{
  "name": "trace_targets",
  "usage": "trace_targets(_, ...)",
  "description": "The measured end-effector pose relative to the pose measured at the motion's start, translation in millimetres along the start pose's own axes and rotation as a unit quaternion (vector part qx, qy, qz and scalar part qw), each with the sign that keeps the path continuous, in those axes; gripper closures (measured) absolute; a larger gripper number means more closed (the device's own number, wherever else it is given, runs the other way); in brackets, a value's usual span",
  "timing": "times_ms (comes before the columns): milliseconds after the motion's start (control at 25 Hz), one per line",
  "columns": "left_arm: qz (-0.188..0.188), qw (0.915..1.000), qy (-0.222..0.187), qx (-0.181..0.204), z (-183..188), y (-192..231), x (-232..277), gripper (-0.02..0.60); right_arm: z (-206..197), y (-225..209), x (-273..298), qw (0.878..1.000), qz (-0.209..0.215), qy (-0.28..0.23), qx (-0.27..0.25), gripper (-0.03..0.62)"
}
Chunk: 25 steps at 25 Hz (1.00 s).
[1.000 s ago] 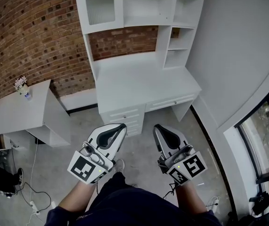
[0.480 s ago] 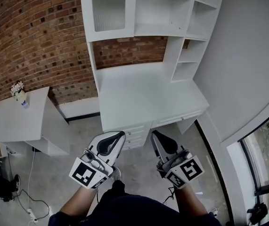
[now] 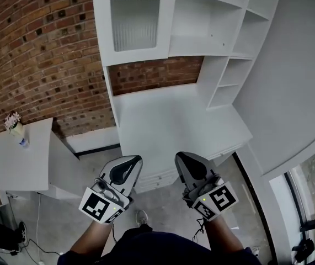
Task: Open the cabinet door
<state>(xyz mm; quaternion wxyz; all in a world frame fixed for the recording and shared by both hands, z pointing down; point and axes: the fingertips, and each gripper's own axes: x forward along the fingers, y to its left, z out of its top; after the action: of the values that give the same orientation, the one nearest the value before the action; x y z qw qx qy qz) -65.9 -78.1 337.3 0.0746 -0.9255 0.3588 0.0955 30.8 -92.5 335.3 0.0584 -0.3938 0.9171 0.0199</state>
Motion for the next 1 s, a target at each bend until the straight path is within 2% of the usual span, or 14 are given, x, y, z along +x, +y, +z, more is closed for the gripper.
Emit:
trace_targets(200,-0.007,1.0000,-0.004,0.000,-3,50,10,0.575,-1,-10,47,1.000,-0.011,0.001,-0.007,0.571)
trace_targets(360,-0.010,1.0000,-0.001,-0.002,-10,75,14,0.575,-7,-17,73,1.000,-0.018,0.008,-0.008,0.571)
trace_targets(680,-0.001,0.9999,0.015,-0.007,-25,106,16,0.575,-18,-41,100,1.000,-0.029,0.003,0.006,0.571)
trace_targets(1000,0.028,0.9994,0.021,0.008,-26,127,27,0.575,-11,-84,131,1.000,-0.021,-0.012,-0.001,0.571)
